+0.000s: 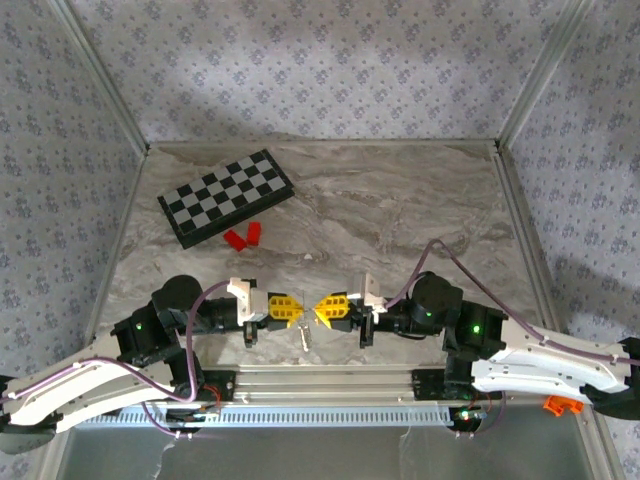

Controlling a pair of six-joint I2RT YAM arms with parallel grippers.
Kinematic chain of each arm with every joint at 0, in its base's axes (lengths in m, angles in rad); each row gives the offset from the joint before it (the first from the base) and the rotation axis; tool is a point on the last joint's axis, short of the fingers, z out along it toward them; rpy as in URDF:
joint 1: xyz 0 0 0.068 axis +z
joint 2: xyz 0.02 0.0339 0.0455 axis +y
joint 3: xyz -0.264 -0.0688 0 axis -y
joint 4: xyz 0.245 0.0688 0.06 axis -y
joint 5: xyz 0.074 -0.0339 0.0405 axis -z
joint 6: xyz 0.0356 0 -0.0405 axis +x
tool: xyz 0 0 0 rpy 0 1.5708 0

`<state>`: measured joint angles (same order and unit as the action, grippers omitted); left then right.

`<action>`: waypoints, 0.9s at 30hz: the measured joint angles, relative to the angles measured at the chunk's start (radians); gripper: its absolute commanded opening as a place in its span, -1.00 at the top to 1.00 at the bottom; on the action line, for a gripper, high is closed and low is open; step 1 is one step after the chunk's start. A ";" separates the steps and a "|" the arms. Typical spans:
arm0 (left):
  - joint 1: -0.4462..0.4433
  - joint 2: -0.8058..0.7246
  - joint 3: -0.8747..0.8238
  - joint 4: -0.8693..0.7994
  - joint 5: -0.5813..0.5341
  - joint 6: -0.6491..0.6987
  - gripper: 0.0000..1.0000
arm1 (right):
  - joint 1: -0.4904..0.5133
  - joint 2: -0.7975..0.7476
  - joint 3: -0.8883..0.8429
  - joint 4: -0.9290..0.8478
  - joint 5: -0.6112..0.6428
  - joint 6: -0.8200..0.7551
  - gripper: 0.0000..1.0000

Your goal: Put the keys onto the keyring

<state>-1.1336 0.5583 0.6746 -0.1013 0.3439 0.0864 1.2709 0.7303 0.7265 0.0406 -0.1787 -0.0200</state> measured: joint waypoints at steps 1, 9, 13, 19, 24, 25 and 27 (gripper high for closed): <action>0.000 0.000 0.000 0.000 0.000 0.000 1.00 | 0.001 0.001 0.000 0.000 0.000 0.000 1.00; -0.001 0.000 0.000 0.000 0.000 0.000 1.00 | 0.001 0.005 0.000 0.000 0.000 -0.007 1.00; -0.001 0.000 0.000 0.000 0.000 0.000 1.00 | 0.001 0.005 0.000 0.000 0.000 -0.008 1.00; -0.001 0.000 0.000 0.000 0.000 0.000 1.00 | 0.001 0.000 0.000 0.001 0.002 -0.008 1.00; -0.001 0.000 0.000 0.000 0.000 0.000 1.00 | 0.001 -0.001 0.000 0.001 0.004 -0.008 1.00; -0.001 0.000 0.000 0.000 0.000 0.000 1.00 | 0.000 -0.001 0.000 0.001 0.004 -0.008 1.00; -0.001 0.000 0.000 0.000 0.000 0.000 1.00 | 0.000 -0.001 0.000 0.002 0.004 -0.011 1.00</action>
<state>-1.1347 0.5583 0.6746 -0.1013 0.3435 0.0864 1.2713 0.7296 0.7265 0.0422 -0.1749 -0.0315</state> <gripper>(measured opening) 0.045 0.051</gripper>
